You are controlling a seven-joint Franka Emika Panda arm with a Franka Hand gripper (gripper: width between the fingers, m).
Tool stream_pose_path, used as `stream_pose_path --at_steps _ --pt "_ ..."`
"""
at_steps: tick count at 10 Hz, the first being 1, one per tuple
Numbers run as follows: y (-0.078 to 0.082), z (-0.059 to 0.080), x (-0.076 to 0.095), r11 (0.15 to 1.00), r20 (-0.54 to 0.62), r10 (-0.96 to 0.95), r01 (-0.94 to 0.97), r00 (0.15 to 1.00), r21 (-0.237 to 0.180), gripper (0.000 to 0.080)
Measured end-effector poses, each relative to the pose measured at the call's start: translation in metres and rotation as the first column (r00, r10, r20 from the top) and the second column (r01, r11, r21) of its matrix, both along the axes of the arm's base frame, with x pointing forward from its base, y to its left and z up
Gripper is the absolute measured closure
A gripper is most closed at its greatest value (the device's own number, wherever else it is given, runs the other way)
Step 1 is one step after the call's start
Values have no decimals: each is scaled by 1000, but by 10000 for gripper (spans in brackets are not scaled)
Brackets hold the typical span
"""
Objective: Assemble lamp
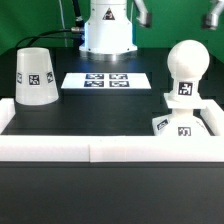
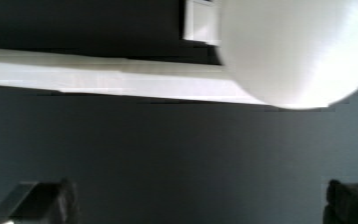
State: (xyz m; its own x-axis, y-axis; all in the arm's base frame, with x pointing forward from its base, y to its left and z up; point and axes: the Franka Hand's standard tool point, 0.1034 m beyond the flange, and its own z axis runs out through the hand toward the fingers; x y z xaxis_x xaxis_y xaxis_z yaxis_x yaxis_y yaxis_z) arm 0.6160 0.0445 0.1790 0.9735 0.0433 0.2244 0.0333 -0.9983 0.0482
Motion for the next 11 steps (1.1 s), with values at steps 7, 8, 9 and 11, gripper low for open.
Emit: stream_pose_path --at_steps 7,8,9,11 --pt "-90 3 -17 999 -61 -42 44 997 29 101" --pt "-90 2 -17 999 -61 -43 45 997 29 101" --pt "-90 2 -17 999 -62 -43 45 997 29 101" --pt "-90 2 -17 999 -62 -43 45 997 29 101"
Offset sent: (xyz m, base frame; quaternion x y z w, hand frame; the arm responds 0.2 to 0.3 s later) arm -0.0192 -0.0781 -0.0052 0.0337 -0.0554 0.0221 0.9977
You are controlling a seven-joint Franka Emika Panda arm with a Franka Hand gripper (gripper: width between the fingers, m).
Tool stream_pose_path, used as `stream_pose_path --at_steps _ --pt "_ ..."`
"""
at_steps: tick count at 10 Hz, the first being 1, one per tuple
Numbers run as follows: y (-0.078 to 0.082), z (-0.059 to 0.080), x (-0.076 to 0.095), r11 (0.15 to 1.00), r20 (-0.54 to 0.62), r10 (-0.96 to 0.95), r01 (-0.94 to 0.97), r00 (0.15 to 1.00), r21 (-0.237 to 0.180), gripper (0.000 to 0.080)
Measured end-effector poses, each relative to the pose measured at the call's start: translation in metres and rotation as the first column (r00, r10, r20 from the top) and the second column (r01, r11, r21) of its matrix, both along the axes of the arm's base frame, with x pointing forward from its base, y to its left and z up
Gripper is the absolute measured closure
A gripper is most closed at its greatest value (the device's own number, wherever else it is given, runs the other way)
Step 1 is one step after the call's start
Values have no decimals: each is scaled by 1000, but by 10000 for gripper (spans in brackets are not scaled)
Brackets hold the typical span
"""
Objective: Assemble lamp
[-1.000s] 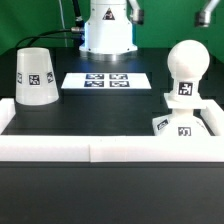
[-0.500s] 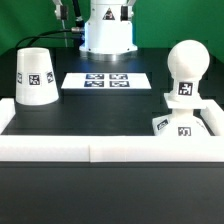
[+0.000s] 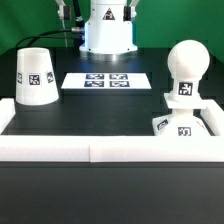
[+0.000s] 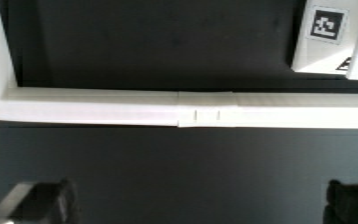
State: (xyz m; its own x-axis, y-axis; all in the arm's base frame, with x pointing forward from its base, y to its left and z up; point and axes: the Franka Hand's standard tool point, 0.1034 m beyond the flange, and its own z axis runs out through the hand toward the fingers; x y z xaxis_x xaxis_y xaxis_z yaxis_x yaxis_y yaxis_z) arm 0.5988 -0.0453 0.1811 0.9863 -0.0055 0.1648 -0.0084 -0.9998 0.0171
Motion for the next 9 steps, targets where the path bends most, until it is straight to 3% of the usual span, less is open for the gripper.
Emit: stream_pose_path --at_steps 3,4,7,9 --pt "0 0 -1 1000 -1 0 0 1000 0 101" --pt "-1 -1 -11 1000 -10 3 -3 1000 4 101" --pt "-22 -8 -63 998 -59 -55 57 997 41 101" --pt "-34 -17 -83 994 -83 -93 98 992 51 101"
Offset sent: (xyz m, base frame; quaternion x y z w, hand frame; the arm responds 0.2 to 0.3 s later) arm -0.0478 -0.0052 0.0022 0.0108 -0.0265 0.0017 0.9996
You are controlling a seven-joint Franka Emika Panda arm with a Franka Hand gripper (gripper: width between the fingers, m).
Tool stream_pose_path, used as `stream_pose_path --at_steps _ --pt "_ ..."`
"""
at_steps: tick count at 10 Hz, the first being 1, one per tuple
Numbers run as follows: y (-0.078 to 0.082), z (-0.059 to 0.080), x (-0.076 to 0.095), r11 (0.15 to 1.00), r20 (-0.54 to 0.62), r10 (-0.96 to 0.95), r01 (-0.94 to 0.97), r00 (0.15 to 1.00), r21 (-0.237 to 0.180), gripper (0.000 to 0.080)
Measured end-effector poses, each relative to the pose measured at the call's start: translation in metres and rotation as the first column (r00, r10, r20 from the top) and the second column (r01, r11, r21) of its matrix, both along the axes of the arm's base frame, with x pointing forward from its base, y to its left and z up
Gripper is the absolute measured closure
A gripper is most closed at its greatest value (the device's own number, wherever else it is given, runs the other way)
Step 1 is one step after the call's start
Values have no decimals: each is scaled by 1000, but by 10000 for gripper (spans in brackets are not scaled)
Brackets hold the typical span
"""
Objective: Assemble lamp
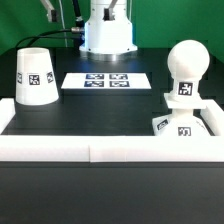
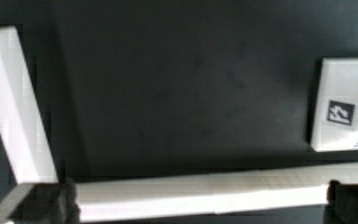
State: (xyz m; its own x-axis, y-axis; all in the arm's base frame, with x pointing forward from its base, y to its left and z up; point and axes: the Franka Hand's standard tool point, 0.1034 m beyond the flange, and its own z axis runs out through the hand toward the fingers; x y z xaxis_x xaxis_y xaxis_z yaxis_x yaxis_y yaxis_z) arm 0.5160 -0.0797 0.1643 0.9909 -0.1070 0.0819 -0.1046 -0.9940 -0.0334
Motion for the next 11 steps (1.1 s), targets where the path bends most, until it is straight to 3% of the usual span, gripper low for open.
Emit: stream_pose_path --at_steps 6,9,11 --pt "-3 -5 -7 1000 -3 -7 7 1000 -1 101" --pt "-11 -18 -53 1000 -24 -10 10 1000 9 101" --pt "-27 -29 -76 1000 -34 12 -12 999 10 101"
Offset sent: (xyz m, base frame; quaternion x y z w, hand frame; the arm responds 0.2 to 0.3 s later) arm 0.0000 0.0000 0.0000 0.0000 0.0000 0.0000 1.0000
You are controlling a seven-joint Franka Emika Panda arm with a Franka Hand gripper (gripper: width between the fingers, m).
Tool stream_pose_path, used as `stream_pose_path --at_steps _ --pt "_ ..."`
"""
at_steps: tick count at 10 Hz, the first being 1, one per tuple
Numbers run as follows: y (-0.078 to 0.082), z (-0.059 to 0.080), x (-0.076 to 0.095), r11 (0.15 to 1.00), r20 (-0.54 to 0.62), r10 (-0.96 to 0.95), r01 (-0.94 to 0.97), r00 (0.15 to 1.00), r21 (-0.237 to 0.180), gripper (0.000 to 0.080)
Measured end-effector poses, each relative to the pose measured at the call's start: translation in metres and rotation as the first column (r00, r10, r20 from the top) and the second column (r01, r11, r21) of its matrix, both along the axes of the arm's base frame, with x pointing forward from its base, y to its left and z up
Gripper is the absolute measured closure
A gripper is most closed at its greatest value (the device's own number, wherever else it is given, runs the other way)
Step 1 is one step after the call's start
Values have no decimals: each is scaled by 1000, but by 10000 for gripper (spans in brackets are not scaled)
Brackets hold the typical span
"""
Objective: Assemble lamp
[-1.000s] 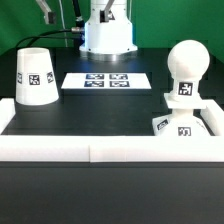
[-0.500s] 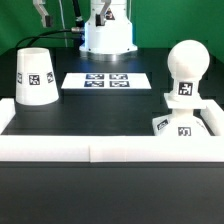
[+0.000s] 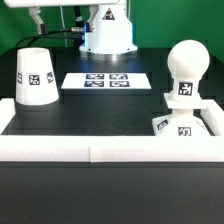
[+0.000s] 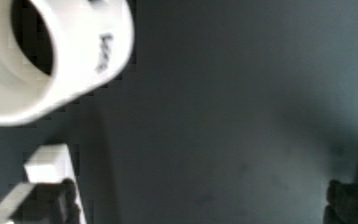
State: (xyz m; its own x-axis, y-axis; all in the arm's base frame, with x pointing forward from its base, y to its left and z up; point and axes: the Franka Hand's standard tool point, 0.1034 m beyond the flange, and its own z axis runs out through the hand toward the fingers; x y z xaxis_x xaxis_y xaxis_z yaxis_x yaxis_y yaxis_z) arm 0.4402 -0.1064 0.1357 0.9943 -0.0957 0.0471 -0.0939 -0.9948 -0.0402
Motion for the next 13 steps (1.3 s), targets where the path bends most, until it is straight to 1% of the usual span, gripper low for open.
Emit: stream_pose_path --at_steps 2,4,8,11,13 --pt "-18 -7 -14 1000 -9 29 -29 1000 -5 101" --pt "-28 -12 -19 999 -18 47 -47 999 -7 101" --pt "-30 -25 -27 999 -31 45 -45 999 -19 101" --pt "-28 -26 -26 999 -33 47 -48 998 -20 101" --pt "-31 -36 -26 997 -43 69 -70 997 -31 101"
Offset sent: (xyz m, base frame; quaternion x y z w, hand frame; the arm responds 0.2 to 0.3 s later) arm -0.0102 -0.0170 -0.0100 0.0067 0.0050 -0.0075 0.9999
